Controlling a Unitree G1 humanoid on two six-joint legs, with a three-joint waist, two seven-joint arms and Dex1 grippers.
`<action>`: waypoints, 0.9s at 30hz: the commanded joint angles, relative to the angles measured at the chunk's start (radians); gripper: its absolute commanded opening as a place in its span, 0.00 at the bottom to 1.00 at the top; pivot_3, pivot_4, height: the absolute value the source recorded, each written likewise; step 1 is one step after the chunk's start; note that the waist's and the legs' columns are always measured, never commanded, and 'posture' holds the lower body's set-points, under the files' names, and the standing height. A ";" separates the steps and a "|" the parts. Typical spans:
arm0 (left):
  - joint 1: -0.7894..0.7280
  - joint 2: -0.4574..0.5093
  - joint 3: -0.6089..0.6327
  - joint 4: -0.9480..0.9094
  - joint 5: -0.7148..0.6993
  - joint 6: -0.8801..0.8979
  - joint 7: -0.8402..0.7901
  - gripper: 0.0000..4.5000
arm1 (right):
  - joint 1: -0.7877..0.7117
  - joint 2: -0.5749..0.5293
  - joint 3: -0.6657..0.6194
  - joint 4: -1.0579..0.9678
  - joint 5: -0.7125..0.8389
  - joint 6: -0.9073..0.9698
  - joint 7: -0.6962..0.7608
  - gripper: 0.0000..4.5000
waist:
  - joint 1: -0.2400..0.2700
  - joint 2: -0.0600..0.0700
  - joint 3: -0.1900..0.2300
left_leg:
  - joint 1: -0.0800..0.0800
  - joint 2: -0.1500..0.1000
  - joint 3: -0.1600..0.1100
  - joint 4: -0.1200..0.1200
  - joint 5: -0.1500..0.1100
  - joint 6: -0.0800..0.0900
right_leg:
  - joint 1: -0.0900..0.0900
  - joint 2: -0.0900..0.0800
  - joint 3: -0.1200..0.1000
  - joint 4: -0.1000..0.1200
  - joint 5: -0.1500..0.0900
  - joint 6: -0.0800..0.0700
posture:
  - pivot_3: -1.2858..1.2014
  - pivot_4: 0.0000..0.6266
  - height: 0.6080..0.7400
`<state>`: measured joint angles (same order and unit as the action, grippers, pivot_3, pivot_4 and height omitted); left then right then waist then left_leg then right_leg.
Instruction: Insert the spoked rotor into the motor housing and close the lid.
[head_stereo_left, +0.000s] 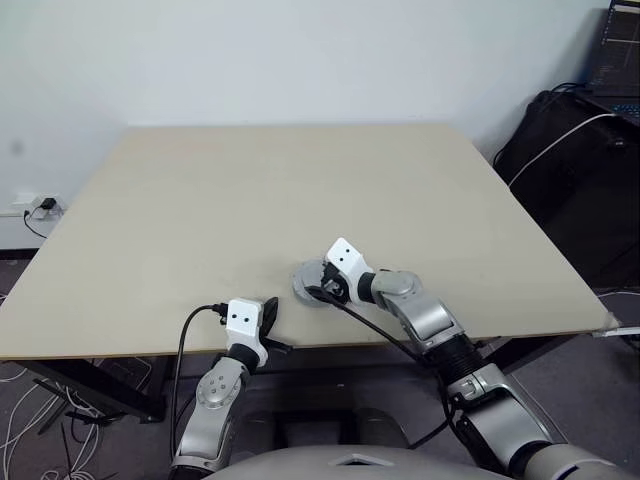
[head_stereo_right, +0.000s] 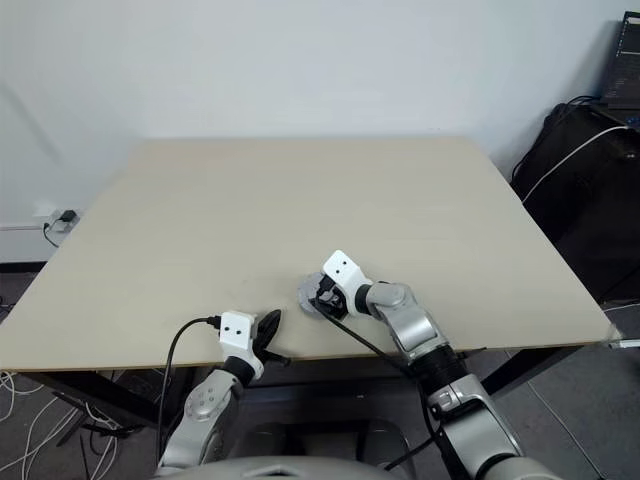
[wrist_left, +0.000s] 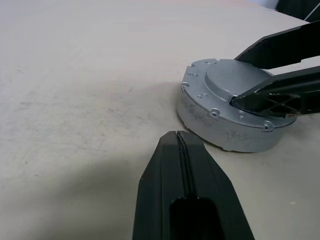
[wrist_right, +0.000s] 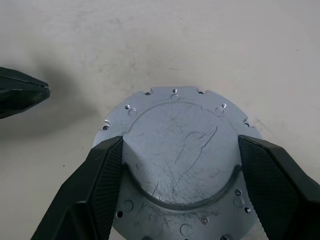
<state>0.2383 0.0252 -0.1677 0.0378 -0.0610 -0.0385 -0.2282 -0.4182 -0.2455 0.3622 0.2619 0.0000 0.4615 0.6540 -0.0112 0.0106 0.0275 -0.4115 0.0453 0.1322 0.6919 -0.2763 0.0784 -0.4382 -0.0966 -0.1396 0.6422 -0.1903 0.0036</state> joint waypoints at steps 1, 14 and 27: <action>-0.036 -0.033 0.019 -0.042 0.023 0.086 0.086 0.00 | 0.001 -0.026 0.014 0.006 -0.033 0.032 0.004 0.72 | 0.001 0.000 0.000 | 0.000 0.000 0.000 0.000 0.000 0.000 | 0.000 0.000 0.000 0.000 0.000 0.000 | 0.52 0.00 1.00; -0.297 0.043 0.146 -0.005 -0.120 0.449 -0.011 0.00 | 0.010 -0.026 0.009 -0.018 -0.032 0.047 -0.004 0.72 | 0.001 0.000 0.000 | 0.000 -0.001 -0.001 0.000 0.000 0.000 | 0.002 0.003 -0.002 -0.001 0.000 0.000 | 0.52 0.00 1.00; -0.553 0.155 0.135 0.108 -0.270 0.745 -0.260 0.00 | 0.014 -0.027 0.005 -0.033 -0.031 0.061 -0.009 0.72 | 0.001 0.000 0.000 | 0.001 -0.002 -0.002 0.000 0.001 -0.001 | 0.009 0.005 -0.002 -0.001 0.000 0.001 | 0.52 0.00 1.00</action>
<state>-0.2772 0.1714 -0.0200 0.1483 -0.3255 0.7044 -0.4645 -0.4139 -0.2562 0.3682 0.2237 -0.0096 0.5027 0.6533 -0.0105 0.0103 0.0272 -0.4110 0.0434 0.1296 0.6919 -0.2747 0.0773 -0.4295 -0.0921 -0.1418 0.6414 -0.1907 0.0046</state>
